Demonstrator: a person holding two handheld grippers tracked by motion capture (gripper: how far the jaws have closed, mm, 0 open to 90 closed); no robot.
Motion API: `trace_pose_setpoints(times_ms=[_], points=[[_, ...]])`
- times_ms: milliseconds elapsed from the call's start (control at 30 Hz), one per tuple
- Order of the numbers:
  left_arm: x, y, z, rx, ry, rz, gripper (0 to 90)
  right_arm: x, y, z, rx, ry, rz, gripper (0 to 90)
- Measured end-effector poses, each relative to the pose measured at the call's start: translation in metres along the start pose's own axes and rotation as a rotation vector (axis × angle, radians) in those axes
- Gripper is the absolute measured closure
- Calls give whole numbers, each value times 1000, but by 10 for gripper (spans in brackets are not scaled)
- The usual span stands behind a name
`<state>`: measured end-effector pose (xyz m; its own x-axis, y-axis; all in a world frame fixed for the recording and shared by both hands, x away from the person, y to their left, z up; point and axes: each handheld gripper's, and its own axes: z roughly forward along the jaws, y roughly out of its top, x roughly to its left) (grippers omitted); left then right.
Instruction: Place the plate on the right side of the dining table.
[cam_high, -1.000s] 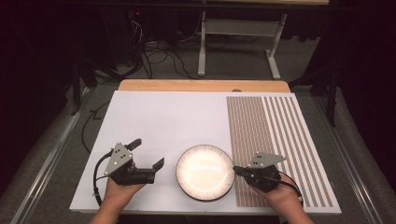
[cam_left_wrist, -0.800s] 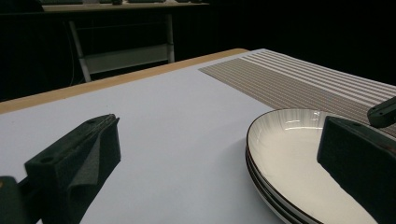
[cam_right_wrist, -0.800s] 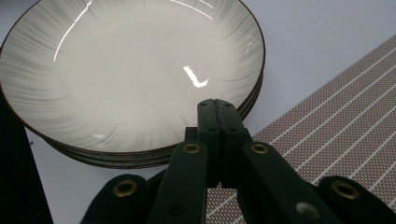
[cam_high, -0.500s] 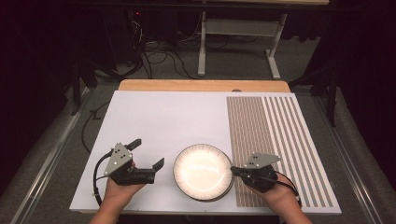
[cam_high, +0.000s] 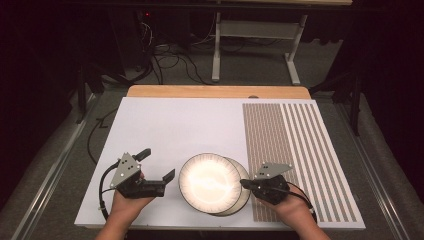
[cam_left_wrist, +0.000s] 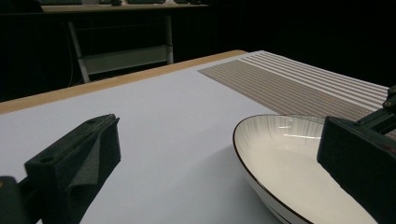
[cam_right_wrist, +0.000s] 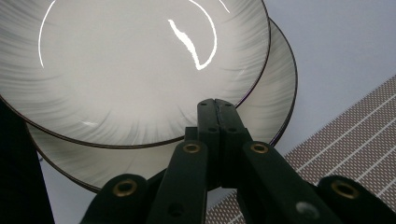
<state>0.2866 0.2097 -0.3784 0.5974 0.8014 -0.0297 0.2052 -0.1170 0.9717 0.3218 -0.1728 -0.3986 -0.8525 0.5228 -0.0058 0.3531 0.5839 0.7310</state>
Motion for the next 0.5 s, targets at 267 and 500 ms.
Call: trace_pose_setpoints(times_ms=[267,500], points=[[0,1,-1,-5,2,-2,2,6,2,9,13,39,-17,900],[0,1,-1,-5,0,-6,2,11,6,16,13,52,-21,900]])
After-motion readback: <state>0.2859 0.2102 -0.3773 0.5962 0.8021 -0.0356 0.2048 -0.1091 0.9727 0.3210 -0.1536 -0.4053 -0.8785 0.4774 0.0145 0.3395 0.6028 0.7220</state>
